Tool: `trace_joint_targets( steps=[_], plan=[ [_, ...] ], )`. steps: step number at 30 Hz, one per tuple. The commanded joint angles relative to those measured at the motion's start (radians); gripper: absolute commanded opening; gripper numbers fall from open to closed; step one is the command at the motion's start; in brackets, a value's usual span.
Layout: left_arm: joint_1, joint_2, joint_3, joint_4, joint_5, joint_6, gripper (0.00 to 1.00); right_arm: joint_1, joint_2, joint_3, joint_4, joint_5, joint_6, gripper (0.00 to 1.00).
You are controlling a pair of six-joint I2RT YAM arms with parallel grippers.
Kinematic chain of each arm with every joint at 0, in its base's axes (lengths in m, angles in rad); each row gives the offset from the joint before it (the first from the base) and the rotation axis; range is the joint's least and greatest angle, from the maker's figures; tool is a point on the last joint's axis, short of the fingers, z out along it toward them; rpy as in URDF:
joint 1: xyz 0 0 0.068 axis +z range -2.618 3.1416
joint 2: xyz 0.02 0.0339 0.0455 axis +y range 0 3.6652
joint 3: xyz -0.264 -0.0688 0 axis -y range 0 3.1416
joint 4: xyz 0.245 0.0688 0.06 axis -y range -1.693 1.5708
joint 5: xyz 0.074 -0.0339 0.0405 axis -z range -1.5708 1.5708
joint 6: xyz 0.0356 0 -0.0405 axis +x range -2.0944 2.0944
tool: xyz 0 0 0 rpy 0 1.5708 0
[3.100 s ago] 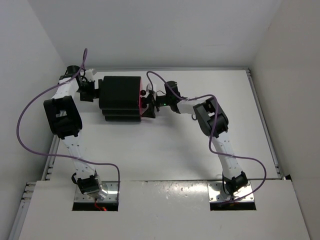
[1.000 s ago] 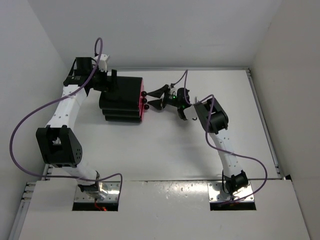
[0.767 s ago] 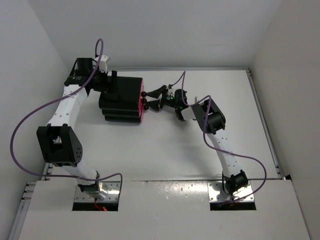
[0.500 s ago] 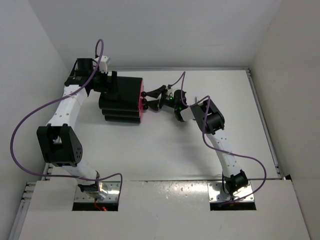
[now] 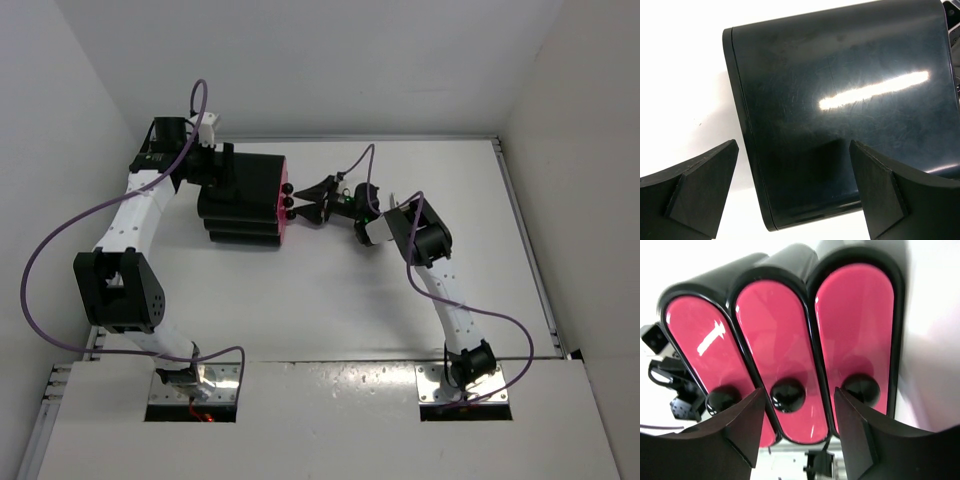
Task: Sort the tools into containers
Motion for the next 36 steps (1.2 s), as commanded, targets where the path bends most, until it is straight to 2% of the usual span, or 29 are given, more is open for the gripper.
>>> trace_joint_targets(
  steps=[1,16,29,36],
  plan=[
    [-0.008,-0.005,-0.003,0.025,-0.008,-0.006,1.00,0.007,-0.066,0.003,0.183,-0.067,-0.026,0.56],
    [-0.008,0.004,-0.003,0.025,-0.007,-0.006,1.00,0.016,-0.118,0.026,0.042,-0.090,-0.200,0.56],
    [-0.019,0.013,-0.013,0.016,0.015,0.003,1.00,0.025,-0.096,0.099,-0.070,-0.071,-0.279,0.39],
    [-0.019,0.013,-0.033,0.016,0.006,0.003,1.00,0.013,-0.116,0.038,-0.069,-0.071,-0.309,0.30]
  ],
)
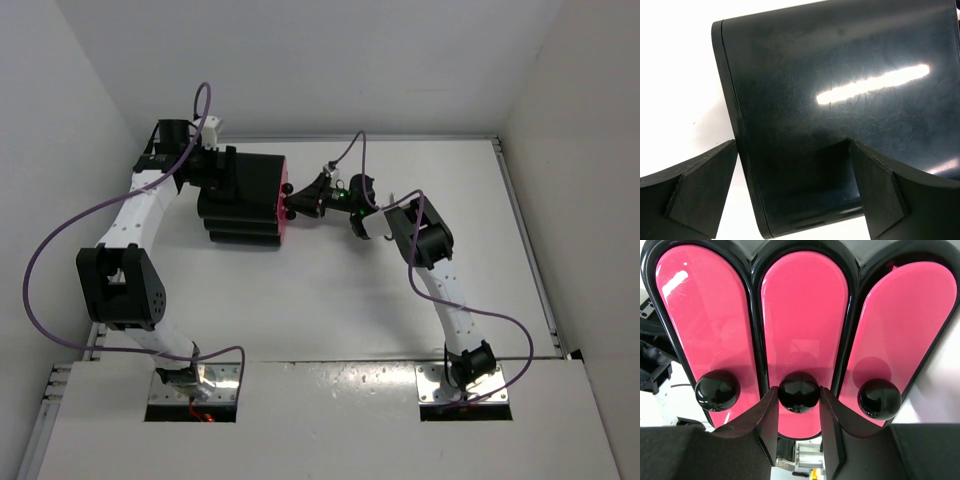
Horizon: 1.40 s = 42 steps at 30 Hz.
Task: Sort the tools into containers
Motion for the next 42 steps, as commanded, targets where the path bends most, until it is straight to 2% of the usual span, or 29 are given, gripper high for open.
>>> trace_joint_targets(
  steps=[1,6,13,30,42],
  plan=[
    [-0.012,-0.007,-0.021,0.010,0.006,0.002,1.00,-0.005,-0.068,-0.010,0.053,0.016,-0.044,0.30],
    [-0.012,-0.007,-0.030,0.010,-0.028,-0.007,1.00,-0.043,-0.093,-0.059,0.053,-0.002,-0.072,0.25],
    [-0.012,0.002,-0.030,0.019,-0.100,-0.016,1.00,-0.077,-0.125,-0.114,0.073,-0.013,-0.072,0.24],
    [-0.003,0.011,-0.030,0.019,-0.137,-0.034,1.00,-0.170,-0.216,-0.359,0.161,-0.042,-0.081,0.22],
    [-0.003,0.020,-0.030,0.019,-0.137,-0.044,1.00,-0.200,-0.225,-0.410,0.170,-0.061,-0.081,0.21]
  ],
)
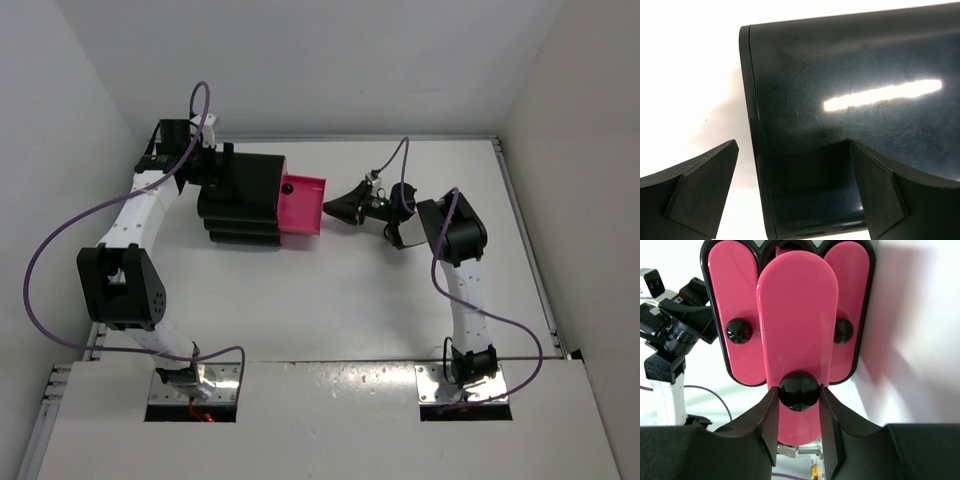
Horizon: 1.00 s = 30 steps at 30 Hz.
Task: Sort the tools into containers
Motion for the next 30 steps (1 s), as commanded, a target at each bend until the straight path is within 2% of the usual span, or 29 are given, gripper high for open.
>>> trace_joint_targets(
  steps=[1,10,13,15,20,24,30],
  plan=[
    [0.002,0.020,-0.021,-0.021,-0.043,0.006,1.00,-0.017,-0.040,-0.020,0.056,-0.005,-0.036,0.21],
    [0.002,0.020,-0.021,-0.021,-0.043,0.006,1.00,-0.037,-0.012,-0.009,0.056,-0.014,-0.036,0.21],
    [0.002,0.020,-0.021,-0.021,-0.043,0.006,1.00,-0.037,-0.003,0.023,0.032,-0.014,-0.036,0.34],
    [0.002,0.020,-0.021,-0.021,-0.043,0.006,1.00,-0.028,0.006,0.044,0.021,-0.023,-0.036,0.48],
    [0.002,0.020,-0.021,-0.021,-0.043,0.006,1.00,-0.017,0.006,0.054,-0.053,-0.032,-0.066,0.65],
    [0.002,0.020,-0.021,-0.021,-0.043,0.006,1.00,-0.017,-0.014,0.044,-0.086,-0.032,-0.103,0.70],
    [0.002,0.020,-0.021,-0.021,-0.043,0.006,1.00,-0.049,-0.110,0.009,-0.334,0.002,-0.282,0.73]
  ],
)
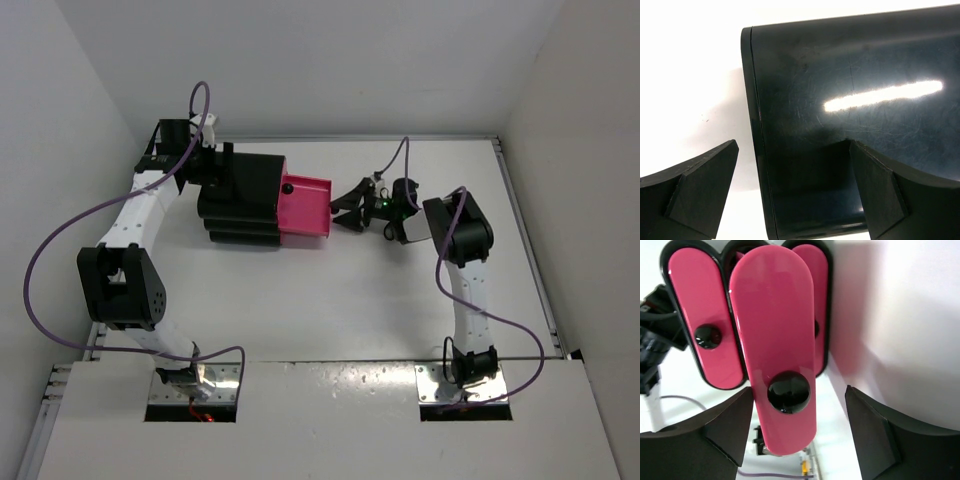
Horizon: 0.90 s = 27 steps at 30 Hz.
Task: Sort the tools into containers
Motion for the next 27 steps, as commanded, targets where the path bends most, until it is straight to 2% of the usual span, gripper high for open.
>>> trace_joint_targets(
  steps=[1,5,8,9,11,12,13,15,16,19,23,24,27],
  plan=[
    [0.002,0.019,-0.021,-0.027,-0.040,0.006,1.00,-0.034,-0.144,-0.033,-0.188,0.038,-0.204,0.73],
    [0.002,-0.001,-0.021,-0.014,-0.026,-0.003,1.00,-0.068,-0.282,-0.076,-0.274,0.066,-0.351,0.74],
    [0.002,-0.038,-0.053,0.020,-0.012,-0.003,1.00,-0.112,-0.353,-0.065,-0.420,0.066,-0.535,0.74],
    [0.002,-0.038,-0.053,0.020,0.000,-0.003,1.00,-0.140,-0.397,-0.053,-0.549,0.066,-0.645,0.74],
    [0.002,-0.047,-0.053,0.031,0.000,-0.003,1.00,-0.149,-0.426,-0.053,-0.612,0.066,-0.677,0.74],
    [0.002,-0.061,-0.043,0.031,0.000,-0.003,1.00,-0.158,-0.443,-0.044,-0.647,0.066,-0.769,0.74],
    [0.002,-0.072,-0.043,0.040,0.000,-0.003,1.00,-0.168,-0.484,-0.009,-0.802,0.087,-0.845,0.74],
    [0.002,-0.105,-0.012,0.052,-0.015,-0.003,1.00,-0.168,-0.534,0.025,-0.964,0.185,-1.064,0.73],
    [0.002,-0.114,0.003,0.052,-0.027,-0.003,1.00,-0.168,-0.558,0.034,-1.071,0.269,-1.118,0.73],
    [0.002,-0.157,0.063,0.052,-0.087,-0.026,1.00,-0.168,-0.658,0.034,-1.181,0.429,-1.266,0.63],
    [-0.007,-0.219,0.103,0.061,-0.214,-0.057,1.00,-0.168,-0.741,0.016,-1.278,0.546,-1.341,0.45],
    [-0.007,-0.231,0.112,0.061,-0.240,-0.068,1.00,-0.168,-0.752,0.005,-1.278,0.563,-1.353,0.34],
    [-0.007,-0.286,0.080,0.061,-0.259,-0.068,1.00,-0.131,-0.763,-0.019,-1.312,0.586,-1.329,0.17]
  ],
)
